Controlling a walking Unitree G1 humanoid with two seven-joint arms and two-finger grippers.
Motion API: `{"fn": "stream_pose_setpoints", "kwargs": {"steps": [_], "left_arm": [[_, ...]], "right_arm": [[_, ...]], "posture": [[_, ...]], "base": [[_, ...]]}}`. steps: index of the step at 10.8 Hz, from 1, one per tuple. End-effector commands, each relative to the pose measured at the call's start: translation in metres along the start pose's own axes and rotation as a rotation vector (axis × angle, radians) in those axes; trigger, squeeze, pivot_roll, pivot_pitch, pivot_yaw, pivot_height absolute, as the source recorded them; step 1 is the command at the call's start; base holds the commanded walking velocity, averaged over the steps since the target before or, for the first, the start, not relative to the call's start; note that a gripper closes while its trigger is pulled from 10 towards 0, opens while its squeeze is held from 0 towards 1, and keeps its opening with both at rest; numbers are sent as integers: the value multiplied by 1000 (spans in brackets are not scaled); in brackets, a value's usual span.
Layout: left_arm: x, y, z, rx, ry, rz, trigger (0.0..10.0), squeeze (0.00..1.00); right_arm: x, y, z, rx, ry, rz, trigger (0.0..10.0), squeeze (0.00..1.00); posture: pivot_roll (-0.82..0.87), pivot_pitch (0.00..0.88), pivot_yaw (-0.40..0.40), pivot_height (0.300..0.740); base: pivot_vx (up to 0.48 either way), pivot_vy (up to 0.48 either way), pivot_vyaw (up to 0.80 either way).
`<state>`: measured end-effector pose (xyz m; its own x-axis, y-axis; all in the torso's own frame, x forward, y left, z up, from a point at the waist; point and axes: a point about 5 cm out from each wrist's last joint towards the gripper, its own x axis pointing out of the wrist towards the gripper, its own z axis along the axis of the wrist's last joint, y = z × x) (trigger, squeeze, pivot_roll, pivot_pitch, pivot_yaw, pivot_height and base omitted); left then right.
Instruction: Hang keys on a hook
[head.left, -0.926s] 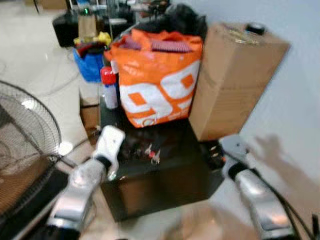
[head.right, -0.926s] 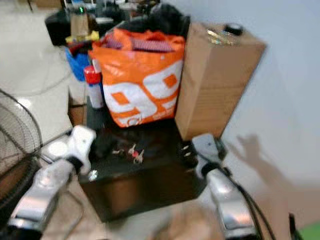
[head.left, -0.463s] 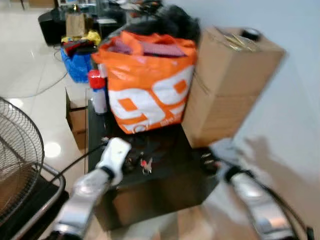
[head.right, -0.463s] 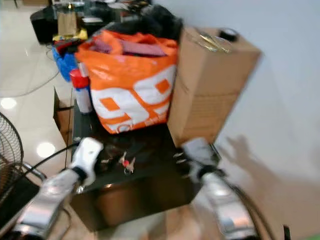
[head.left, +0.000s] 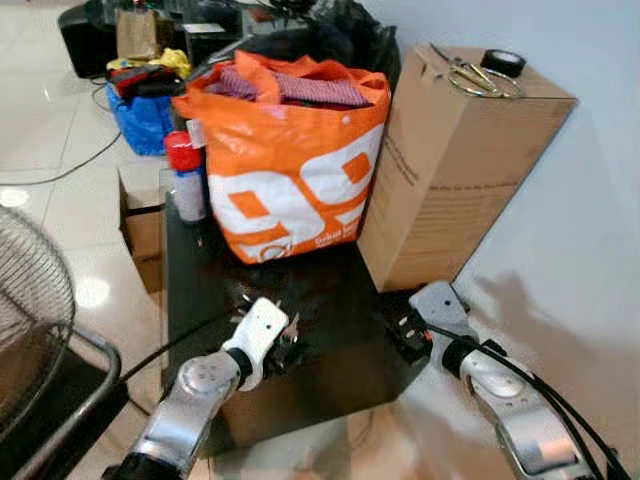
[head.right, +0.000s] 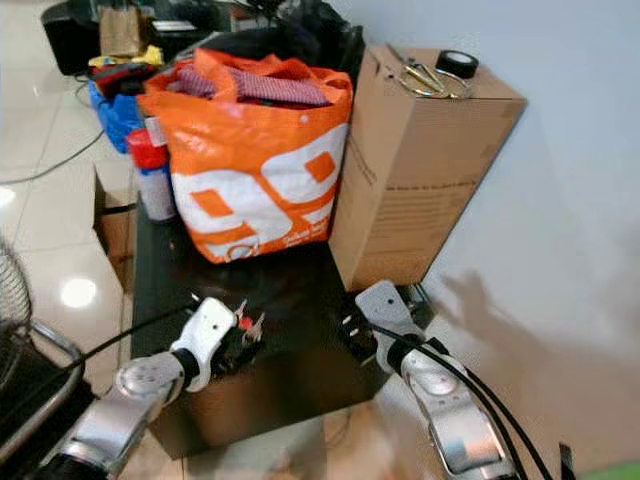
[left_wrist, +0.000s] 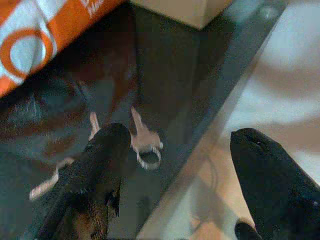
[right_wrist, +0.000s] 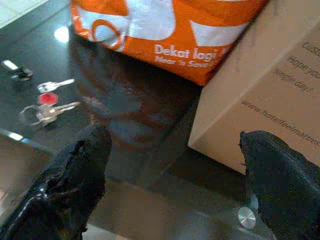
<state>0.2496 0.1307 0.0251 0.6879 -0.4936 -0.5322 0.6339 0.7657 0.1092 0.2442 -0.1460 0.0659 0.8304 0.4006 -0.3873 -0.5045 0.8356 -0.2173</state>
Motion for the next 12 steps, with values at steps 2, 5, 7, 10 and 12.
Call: {"fn": "stream_pose_setpoints", "kwargs": {"steps": [2, 5, 7, 10, 12], "left_arm": [[3, -2, 6, 24, -20, -9, 10000, 0], [3, -2, 6, 24, -20, -9, 10000, 0], [3, -2, 6, 24, -20, -9, 10000, 0], [3, -2, 6, 24, -20, -9, 10000, 0], [-10, 20, 32, 29, -167, 267, 10000, 0]], "right_arm": [[-3, -3, 0, -1, 5, -4, 10000, 0], [-3, -3, 0, -1, 5, -4, 10000, 0], [-3, -3, 0, -1, 5, -4, 10000, 0], [-3, -3, 0, -1, 5, -4, 10000, 0], [-9, -14, -14, 246, -4, -141, 10000, 0]], "posture": [[-84, 0, -116, 740], [-84, 0, -116, 740], [-84, 0, -116, 740], [-84, 0, -116, 740], [-63, 0, -96, 740]], "base": [[0, 0, 0], [0, 0, 0], [0, 0, 0], [0, 0, 0], [0, 0, 0]]}}
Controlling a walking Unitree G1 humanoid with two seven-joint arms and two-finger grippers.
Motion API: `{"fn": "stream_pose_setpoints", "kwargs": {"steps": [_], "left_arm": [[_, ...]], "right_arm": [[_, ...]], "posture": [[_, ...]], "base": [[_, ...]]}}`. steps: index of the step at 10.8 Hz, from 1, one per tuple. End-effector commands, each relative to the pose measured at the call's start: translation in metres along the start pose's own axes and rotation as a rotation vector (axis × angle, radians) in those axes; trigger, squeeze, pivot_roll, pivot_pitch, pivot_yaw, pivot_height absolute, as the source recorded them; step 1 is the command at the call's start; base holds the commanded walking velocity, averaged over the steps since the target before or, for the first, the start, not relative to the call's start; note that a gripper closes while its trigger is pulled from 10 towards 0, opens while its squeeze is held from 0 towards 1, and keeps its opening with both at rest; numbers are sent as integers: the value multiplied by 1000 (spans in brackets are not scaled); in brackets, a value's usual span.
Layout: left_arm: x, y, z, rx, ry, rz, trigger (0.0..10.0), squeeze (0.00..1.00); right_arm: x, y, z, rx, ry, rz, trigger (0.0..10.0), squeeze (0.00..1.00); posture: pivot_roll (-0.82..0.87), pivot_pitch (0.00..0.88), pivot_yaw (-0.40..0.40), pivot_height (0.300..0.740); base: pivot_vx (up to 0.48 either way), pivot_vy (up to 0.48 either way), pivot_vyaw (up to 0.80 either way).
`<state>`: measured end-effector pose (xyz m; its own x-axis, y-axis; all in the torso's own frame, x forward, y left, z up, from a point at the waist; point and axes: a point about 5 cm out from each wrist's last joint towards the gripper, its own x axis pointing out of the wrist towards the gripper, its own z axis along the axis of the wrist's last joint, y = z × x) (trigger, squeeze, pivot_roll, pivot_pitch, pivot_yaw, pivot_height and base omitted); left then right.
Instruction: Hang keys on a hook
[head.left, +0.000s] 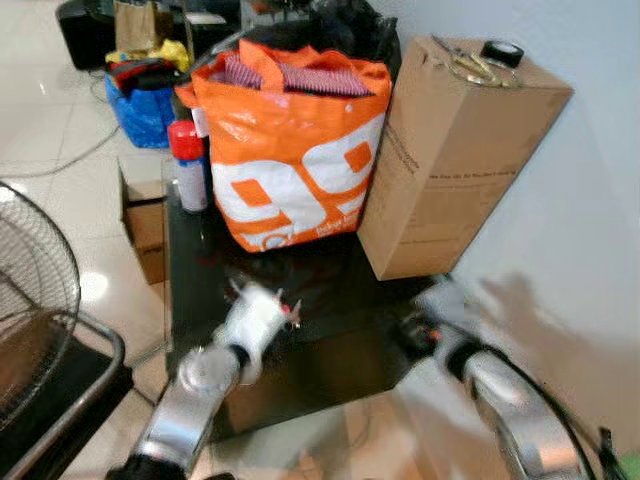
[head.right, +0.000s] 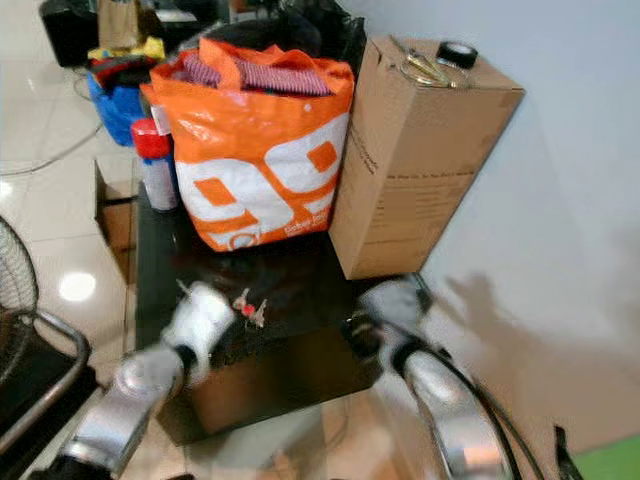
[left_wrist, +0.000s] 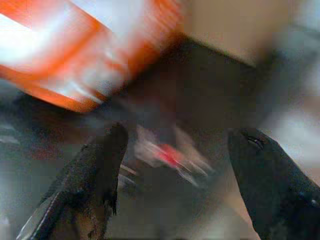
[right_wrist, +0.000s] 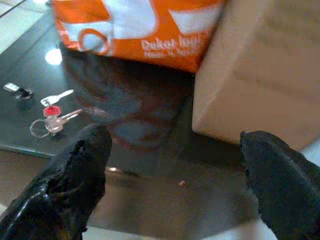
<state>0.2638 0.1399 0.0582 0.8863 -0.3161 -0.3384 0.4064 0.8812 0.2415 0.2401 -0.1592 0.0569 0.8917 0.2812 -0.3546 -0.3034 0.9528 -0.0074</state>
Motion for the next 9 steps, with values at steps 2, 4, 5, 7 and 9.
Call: {"fn": "stream_pose_setpoints", "kwargs": {"steps": [2, 4, 5, 7, 9], "left_arm": [[-7, 11, 8, -12, -57, 72, 10000, 0], [-18, 26, 3, -42, -65, 125, 10000, 0], [-32, 31, 6, -125, -107, 212, 10000, 0], [-39, 31, 1, -138, -146, 272, 10000, 0], [-39, 33, 2, -142, -157, 289, 10000, 0]], "right_arm": [[-1, -23, 0, 33, 30, -142, 10000, 0], [1, -15, -3, 66, 35, -127, 10000, 0], [4, -8, -7, 88, 51, -96, 10000, 0], [4, -8, -9, 117, 7, -117, 10000, 0], [5, -8, -11, 125, 15, -123, 10000, 0]], "posture": [[-106, 0, -86, 740], [-20, 0, -137, 740], [-32, 0, -109, 740], [-28, 0, -97, 740], [-29, 0, -93, 740]], "base": [[0, 0, 0], [0, 0, 0], [0, 0, 0], [0, 0, 0], [0, 0, 0]]}}
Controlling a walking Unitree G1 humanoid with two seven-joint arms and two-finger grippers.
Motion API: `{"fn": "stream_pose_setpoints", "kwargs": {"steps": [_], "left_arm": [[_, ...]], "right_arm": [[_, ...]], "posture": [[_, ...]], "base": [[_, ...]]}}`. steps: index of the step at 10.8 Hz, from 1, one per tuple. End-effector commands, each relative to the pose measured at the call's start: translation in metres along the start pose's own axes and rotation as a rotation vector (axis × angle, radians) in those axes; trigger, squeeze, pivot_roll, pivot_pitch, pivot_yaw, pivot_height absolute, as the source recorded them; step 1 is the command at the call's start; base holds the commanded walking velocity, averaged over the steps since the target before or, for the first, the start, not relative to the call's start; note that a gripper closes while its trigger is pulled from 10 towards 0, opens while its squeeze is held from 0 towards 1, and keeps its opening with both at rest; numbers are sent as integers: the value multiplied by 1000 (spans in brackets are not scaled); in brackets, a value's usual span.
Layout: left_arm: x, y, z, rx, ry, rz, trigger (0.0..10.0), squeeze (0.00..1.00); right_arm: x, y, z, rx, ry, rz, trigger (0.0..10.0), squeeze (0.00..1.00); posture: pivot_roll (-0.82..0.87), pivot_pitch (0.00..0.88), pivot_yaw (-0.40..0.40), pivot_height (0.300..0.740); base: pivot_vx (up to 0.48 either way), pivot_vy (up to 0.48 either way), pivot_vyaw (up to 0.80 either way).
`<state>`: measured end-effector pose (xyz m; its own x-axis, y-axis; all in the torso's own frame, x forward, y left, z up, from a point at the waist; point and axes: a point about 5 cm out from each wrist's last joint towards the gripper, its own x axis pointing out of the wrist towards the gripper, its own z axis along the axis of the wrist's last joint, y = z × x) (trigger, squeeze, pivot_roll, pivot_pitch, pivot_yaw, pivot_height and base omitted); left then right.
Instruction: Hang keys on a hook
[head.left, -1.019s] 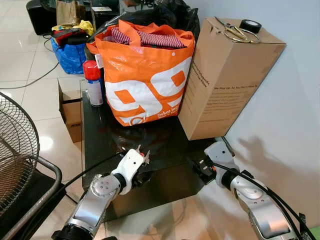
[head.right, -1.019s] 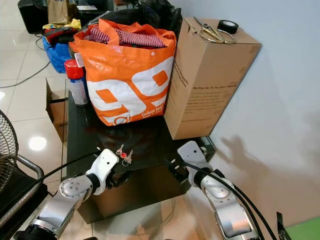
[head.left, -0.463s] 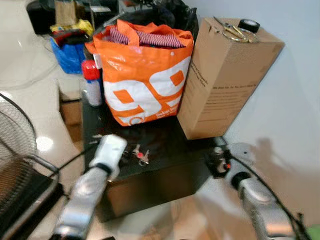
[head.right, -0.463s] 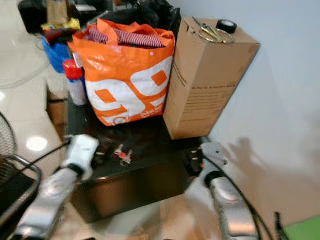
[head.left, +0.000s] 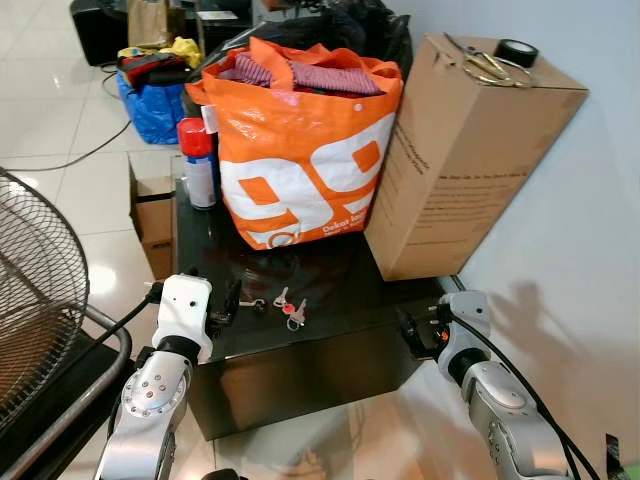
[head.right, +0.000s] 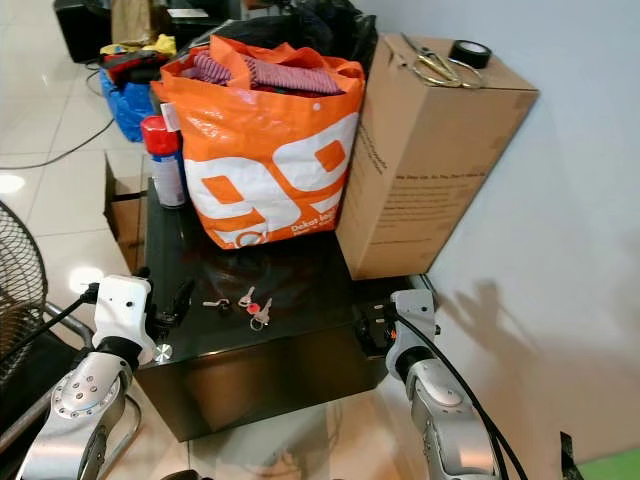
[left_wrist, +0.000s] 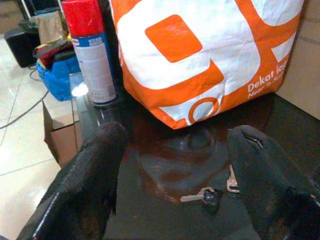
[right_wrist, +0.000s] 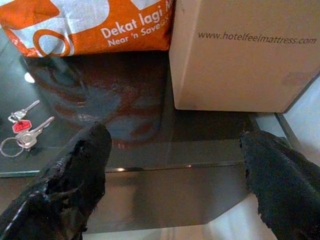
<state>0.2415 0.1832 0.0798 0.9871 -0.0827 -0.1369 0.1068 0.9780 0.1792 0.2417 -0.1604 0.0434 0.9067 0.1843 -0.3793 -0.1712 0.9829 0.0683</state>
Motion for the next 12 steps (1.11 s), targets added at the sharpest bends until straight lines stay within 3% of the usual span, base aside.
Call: {"fn": "stream_pose_setpoints", "kwargs": {"steps": [1, 9, 10, 11, 12], "left_arm": [[1, -2, 2, -5, -9, -3, 10000, 0], [1, -2, 2, -5, -9, -3, 10000, 0], [22, -19, 9, 22, -25, -150, 10000, 0], [30, -25, 10, 33, -14, -204, 10000, 0], [39, -21, 20, -4, -19, -165, 10000, 0]], "right_arm": [[-1, -6, 2, 6, -9, -24, 10000, 0], [-1, -6, 2, 6, -9, -24, 10000, 0], [-6, -18, 2, 26, -41, -104, 10000, 0], [-9, -22, 3, 22, -54, -129, 10000, 0], [-8, -29, 8, 19, -67, -179, 10000, 0]], "posture": [[-29, 0, -93, 740], [-29, 0, -93, 740], [-153, 0, 24, 740], [-153, 0, 26, 740], [-153, 0, 31, 740]], "base": [[0, 0, 0], [0, 0, 0], [0, 0, 0], [0, 0, 0], [0, 0, 0]]}}
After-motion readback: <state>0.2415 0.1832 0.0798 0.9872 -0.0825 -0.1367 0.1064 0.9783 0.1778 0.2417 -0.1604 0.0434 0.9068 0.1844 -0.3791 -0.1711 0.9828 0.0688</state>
